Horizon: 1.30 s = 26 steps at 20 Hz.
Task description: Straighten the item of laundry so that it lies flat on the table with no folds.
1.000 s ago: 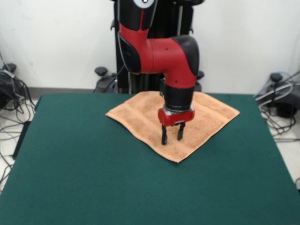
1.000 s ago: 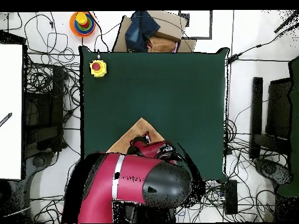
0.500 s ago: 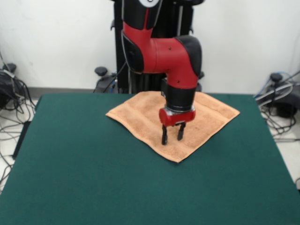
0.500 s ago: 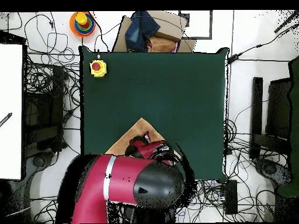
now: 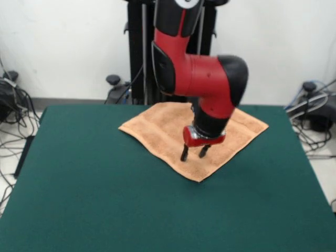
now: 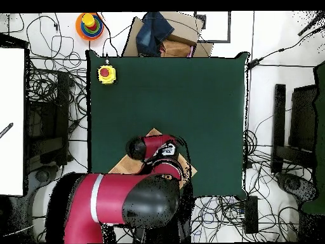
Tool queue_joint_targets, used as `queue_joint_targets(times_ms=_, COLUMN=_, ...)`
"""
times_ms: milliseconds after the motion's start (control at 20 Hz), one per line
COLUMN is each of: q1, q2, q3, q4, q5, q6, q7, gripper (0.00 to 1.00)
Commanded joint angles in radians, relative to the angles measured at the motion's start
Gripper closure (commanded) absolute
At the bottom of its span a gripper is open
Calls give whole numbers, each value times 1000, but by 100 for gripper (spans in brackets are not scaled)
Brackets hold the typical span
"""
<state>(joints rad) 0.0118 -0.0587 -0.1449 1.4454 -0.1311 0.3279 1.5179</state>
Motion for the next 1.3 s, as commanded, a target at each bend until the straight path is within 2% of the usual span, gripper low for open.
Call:
queue_joint_targets(times_ms=50, q1=-68, q2=479, q3=10, q4=-615, q5=133, q6=-159, q7=166, gripper=0)
queue_joint_targets(times_ms=400, q1=-115, q2=544, q3=88, q4=-770, q5=3, q6=-146, q7=123, gripper=0)
queue_joint_targets(times_ms=550, q1=-136, q2=554, q3=123, q4=-768, q5=-39, q6=-144, q7=112, gripper=0)
queue_joint_targets(times_ms=750, q1=-143, q2=552, q3=132, q4=-744, q5=-99, q6=-22, q7=46, gripper=0)
queue_joint_targets(times_ms=800, q1=-134, q2=553, q3=114, q4=-743, q5=-83, q6=29, q7=93, gripper=0)
queue_joint_targets(times_ms=900, q1=-132, q2=548, q3=94, q4=-715, q5=-24, q6=30, q7=252, gripper=0)
queue_joint_targets(times_ms=1000, q1=-125, q2=533, q3=83, q4=-722, q5=-12, q6=104, q7=276, gripper=0)
queue_joint_targets(times_ms=1300, q1=-138, q2=461, q3=125, q4=-697, q5=-53, q6=266, q7=58, gripper=0)
